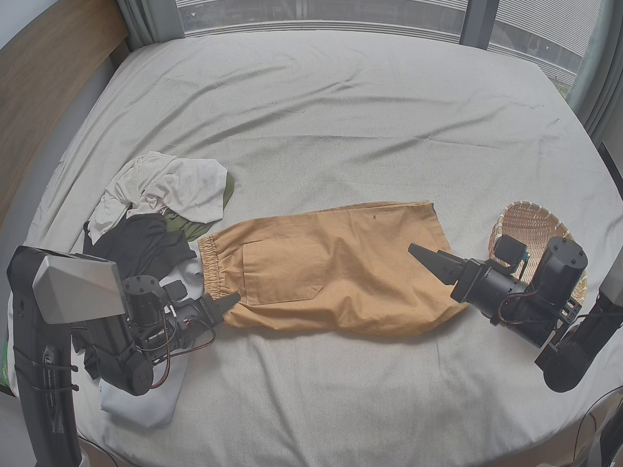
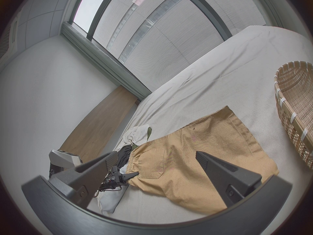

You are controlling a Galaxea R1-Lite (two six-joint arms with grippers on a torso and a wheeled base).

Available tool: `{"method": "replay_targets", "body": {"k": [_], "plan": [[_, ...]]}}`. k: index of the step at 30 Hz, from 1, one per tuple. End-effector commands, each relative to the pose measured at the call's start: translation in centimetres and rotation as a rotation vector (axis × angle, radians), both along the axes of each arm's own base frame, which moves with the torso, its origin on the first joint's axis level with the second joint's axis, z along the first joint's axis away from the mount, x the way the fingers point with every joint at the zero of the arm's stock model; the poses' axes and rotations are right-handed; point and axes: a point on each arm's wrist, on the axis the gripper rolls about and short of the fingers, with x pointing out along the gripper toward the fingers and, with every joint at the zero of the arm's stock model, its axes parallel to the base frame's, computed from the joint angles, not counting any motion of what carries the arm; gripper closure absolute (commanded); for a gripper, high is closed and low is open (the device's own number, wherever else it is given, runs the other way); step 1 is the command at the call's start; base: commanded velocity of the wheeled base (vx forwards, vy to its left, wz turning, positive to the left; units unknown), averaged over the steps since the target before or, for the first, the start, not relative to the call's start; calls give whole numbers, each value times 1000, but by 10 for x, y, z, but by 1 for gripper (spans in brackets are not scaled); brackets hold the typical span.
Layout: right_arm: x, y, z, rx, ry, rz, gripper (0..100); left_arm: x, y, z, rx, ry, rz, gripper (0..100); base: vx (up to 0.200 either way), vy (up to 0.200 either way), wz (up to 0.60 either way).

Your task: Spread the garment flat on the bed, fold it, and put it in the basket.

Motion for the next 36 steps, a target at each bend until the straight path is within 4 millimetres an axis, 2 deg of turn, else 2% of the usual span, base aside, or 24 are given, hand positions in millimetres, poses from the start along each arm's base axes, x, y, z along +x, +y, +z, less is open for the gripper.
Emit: {"method": "replay_targets", "body": {"k": [1,9,36], "plan": [[0,0,-2,-2,7,1,0,-2,0,5,-2,-9,-1,100,0,0,0],[-6,-6,-3,17,27,-11,0,-8,-2,4,1,7,-9,100,0,0,0],[-7,-3,-6,15,41,1,0,-16,1,0,14,41,-6,100,0,0,0]]}}
